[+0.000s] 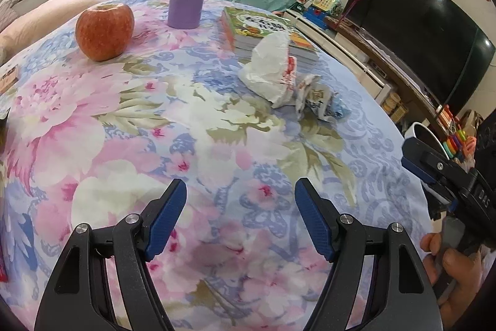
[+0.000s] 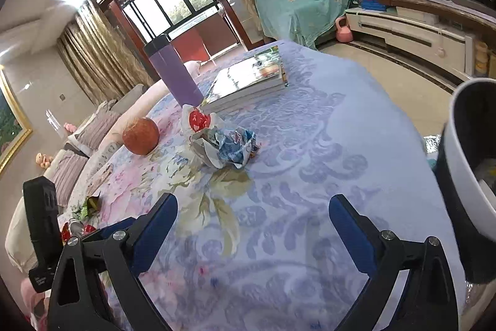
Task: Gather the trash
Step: 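Move both open tools back over the table toward the tissues and wrappers, then grasp the crumpled blue wrapper with the right tool while the left tool grasps the white tissue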
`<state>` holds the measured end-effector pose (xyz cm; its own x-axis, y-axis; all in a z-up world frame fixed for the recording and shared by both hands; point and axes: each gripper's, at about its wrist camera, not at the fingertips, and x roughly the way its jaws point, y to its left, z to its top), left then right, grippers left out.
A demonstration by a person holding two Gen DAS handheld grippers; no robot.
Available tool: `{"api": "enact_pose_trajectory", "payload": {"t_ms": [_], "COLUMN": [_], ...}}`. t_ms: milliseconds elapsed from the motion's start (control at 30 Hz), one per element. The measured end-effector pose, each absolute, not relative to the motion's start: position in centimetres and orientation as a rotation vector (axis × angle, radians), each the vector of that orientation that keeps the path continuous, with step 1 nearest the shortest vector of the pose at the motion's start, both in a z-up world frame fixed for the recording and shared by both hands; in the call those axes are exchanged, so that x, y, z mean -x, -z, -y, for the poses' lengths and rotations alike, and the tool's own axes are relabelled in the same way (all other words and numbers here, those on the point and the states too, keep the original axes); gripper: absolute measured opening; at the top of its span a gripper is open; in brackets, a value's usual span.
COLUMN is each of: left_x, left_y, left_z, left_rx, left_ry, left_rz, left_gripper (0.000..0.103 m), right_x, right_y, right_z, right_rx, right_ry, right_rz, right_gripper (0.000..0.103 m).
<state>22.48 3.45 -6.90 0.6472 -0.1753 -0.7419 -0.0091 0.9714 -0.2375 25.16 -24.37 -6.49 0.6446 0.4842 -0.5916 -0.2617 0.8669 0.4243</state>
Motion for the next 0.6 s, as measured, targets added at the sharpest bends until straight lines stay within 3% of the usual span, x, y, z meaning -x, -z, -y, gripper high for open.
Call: {"api": "enact_pose_trajectory", "payload": {"t_ms": [433, 500, 600], "left_x": [-26.2, -27.0, -28.2], "left_y": [6.8, 6.7, 6.4], "left_z": [-5.4, -5.2, -4.8], "left_rx": [0.251, 0.247, 0.245], "left_ry": [0.094, 0.1, 0.113], "left_rz": [-0.858, -0.856, -0.851], "left_gripper": [0.074, 0.074, 0.074], "right_x": [-31.1, -32.1, -33.1], "right_y": [7.8, 8.3, 9.0], "right_z": [21.0, 20.5, 20.2], "right_rx": [-0.32, -0.327, -0.352], "right_ry": [-0.474, -0.485, -0.518], "right_rz": [-0.805, -0.821, -0.83], "right_gripper": [0.074, 0.065, 0.039]}}
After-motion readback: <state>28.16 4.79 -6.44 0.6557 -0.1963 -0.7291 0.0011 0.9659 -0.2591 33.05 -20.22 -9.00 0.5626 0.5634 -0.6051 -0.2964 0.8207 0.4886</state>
